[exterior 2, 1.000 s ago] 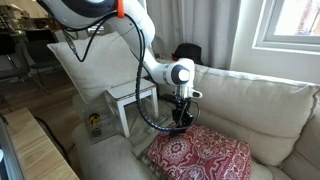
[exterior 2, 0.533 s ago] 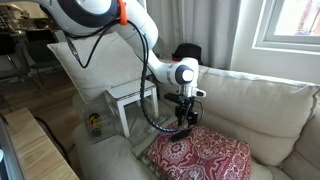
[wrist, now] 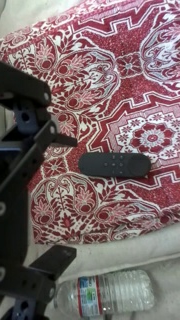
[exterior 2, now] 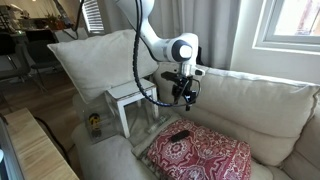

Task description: Flip the pillow on the chair anticlockwise one, pick up the remote controller on the chair seat and move it onto the red material on the sofa seat

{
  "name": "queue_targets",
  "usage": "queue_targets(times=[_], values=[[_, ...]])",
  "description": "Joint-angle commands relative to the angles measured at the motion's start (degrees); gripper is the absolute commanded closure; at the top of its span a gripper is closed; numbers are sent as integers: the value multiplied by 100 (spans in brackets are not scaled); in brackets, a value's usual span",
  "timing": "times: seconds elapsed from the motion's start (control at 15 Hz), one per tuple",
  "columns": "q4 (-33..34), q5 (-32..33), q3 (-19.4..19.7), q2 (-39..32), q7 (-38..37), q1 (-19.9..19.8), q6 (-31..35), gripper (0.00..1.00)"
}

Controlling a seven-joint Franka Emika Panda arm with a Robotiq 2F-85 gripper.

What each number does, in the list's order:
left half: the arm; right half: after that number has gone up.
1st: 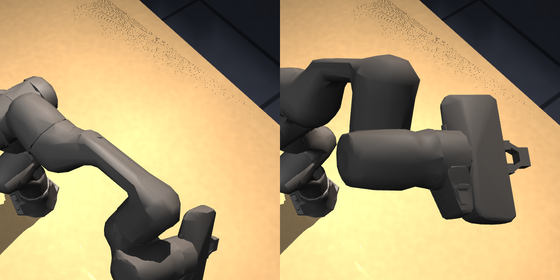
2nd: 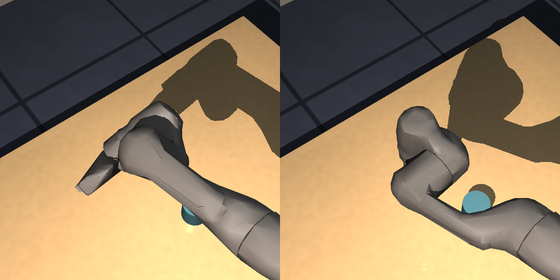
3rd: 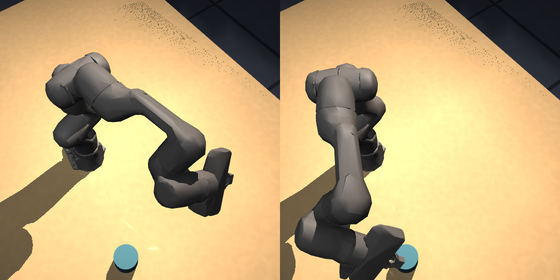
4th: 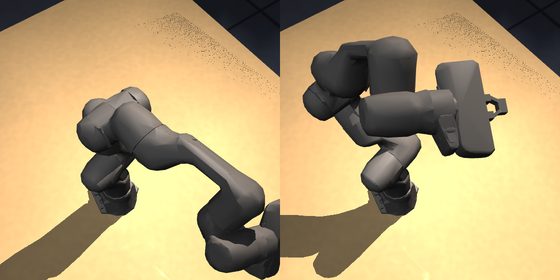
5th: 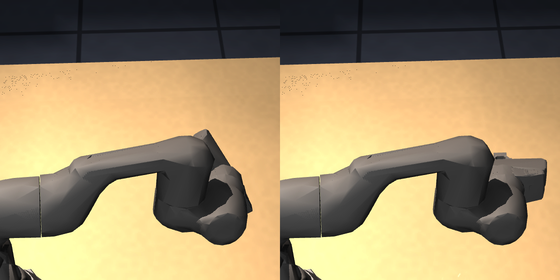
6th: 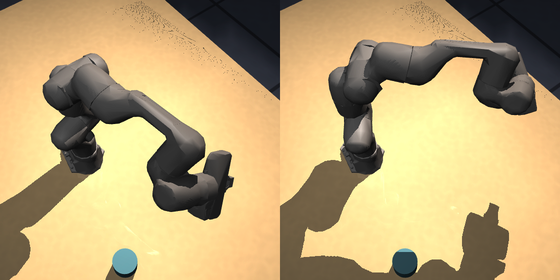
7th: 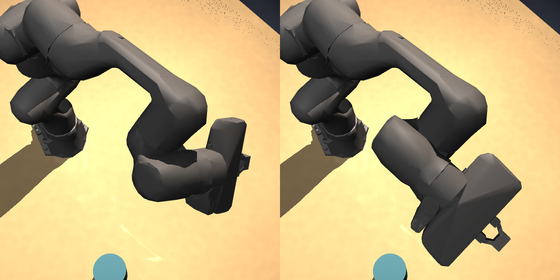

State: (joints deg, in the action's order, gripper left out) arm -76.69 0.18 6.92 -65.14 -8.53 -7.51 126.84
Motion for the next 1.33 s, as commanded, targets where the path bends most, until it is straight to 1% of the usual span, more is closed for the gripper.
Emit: queue_targets(times=[0.0,0.2,0.47,0.8,0.87,1.07,1.27], values=[[-1337,-245,-255,1053,482,-189,206,0],[-2095,-349,-297,1727,756,-235,484,0],[-3148,-420,-333,2692,1152,-293,670,0],[-4522,-592,-314,4017,1309,-280,841,0],[-3670,-442,-233,3315,1147,-186,556,0],[-4235,-492,-224,3869,1172,-177,625,0],[-4349,-499,-224,3954,1178,-175,656,0]])
